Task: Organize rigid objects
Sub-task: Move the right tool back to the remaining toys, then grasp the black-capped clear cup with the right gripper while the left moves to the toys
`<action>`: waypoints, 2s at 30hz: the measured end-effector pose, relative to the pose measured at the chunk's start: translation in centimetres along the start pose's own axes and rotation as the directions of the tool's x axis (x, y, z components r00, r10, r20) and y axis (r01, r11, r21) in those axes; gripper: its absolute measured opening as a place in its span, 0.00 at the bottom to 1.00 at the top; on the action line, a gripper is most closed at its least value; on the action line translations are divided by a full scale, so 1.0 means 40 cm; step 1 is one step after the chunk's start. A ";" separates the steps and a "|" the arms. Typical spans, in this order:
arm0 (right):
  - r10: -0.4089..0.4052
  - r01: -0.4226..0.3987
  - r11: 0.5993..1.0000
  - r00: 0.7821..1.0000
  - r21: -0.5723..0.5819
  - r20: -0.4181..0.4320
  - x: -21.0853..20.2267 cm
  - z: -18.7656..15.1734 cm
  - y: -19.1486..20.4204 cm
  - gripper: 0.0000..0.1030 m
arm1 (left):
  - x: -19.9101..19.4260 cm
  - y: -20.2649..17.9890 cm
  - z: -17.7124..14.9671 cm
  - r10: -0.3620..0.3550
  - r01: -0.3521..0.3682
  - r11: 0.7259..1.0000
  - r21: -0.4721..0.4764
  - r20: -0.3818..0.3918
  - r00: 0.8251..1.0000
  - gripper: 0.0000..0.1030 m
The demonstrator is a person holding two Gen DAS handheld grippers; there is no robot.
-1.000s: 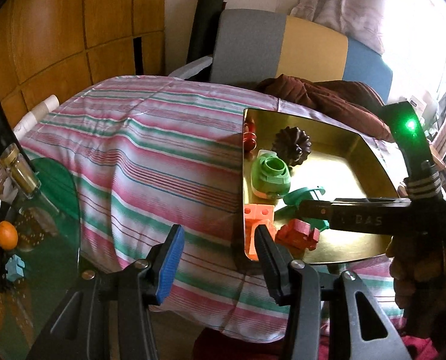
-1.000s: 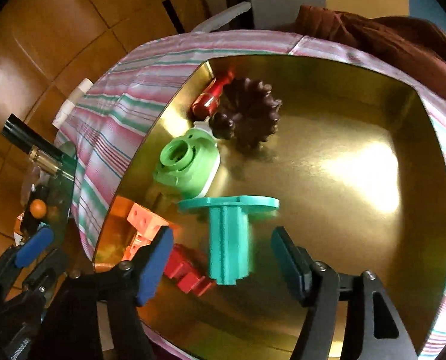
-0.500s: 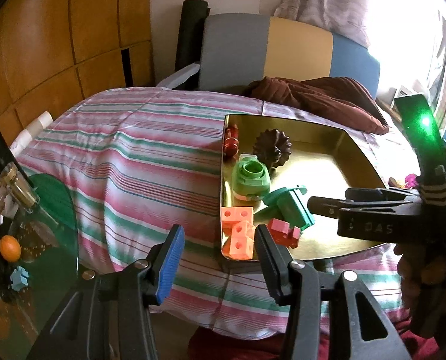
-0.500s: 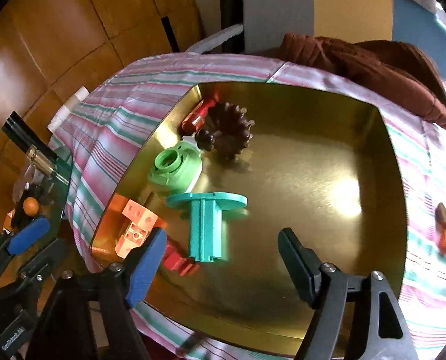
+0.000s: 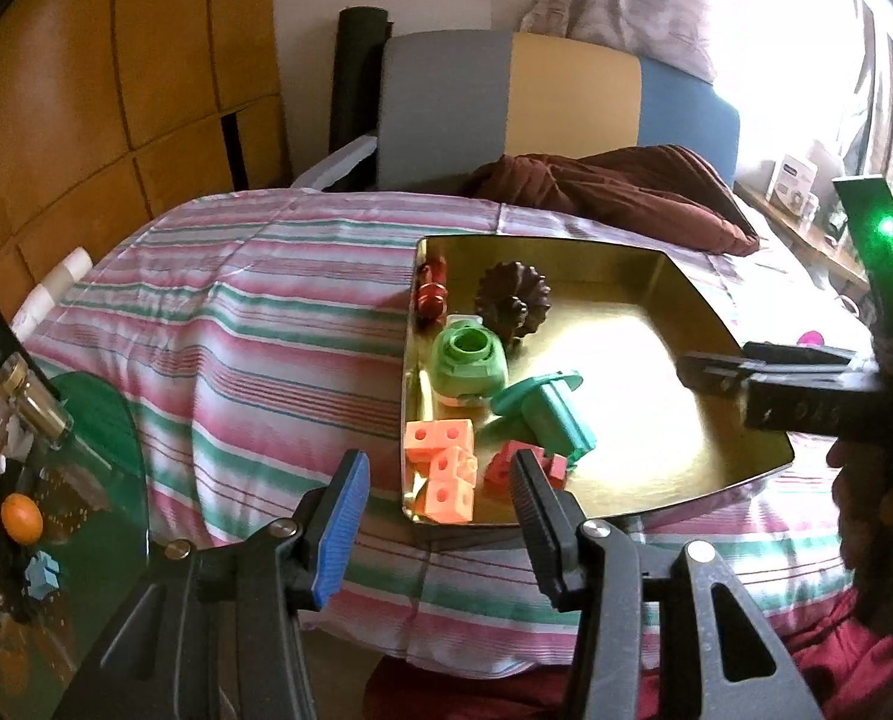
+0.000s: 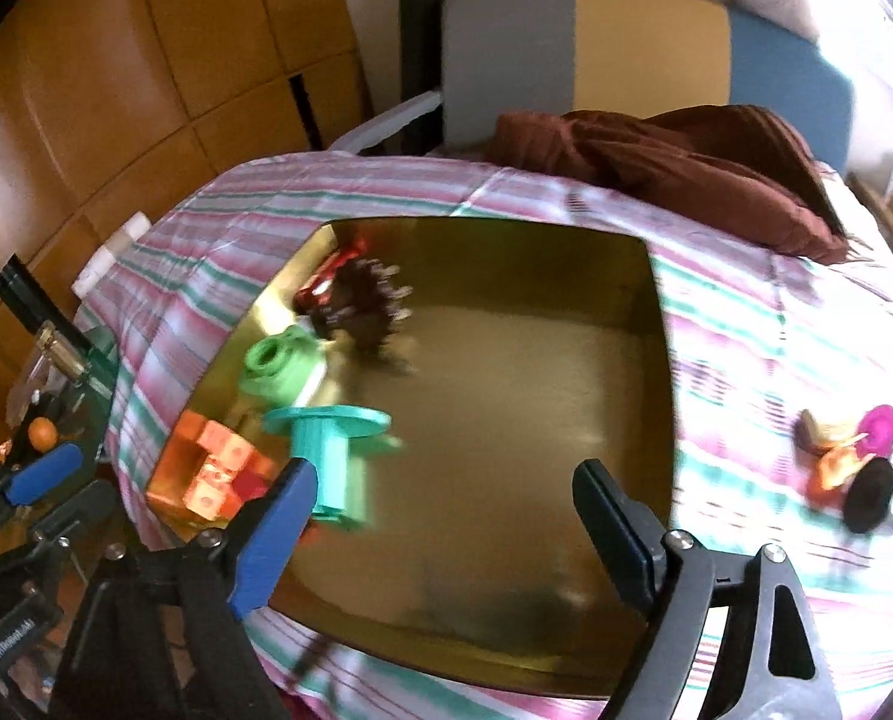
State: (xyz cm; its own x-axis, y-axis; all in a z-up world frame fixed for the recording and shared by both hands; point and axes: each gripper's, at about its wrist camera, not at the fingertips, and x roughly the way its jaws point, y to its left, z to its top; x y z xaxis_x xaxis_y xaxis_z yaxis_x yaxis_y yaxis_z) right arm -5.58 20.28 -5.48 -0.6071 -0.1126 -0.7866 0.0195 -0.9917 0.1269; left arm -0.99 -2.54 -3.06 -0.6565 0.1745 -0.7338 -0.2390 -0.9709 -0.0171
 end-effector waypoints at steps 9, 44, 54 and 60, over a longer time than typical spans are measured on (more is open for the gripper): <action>-0.136 0.126 0.979 0.989 0.158 0.052 -0.098 0.011 -0.251 0.87 | -0.001 -0.077 0.017 -0.036 0.036 0.996 0.078 0.005 0.999 0.48; -0.353 0.229 0.547 0.935 0.805 -0.027 -0.206 -0.216 -0.877 0.90 | 0.103 -0.603 0.097 -0.304 0.347 0.870 0.350 -0.173 0.937 0.48; -0.257 0.203 0.665 0.966 0.718 -0.034 -0.140 -0.179 -0.831 0.96 | 0.116 -0.651 0.072 -0.335 0.397 0.847 0.353 -0.223 0.915 0.48; -0.267 0.273 0.729 0.958 0.628 -0.105 -0.074 -0.162 -0.806 0.96 | 0.112 -0.648 0.066 -0.360 0.425 0.835 0.351 -0.237 0.903 0.48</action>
State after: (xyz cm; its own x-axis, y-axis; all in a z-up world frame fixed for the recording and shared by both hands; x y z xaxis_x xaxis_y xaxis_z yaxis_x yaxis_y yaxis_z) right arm 0.73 52.18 -11.16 -0.5030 0.1509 -0.8510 -0.6502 -0.7147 0.2576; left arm 0.36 23.85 -4.11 -0.3372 0.4678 -0.8170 -0.7295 -0.6784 -0.0874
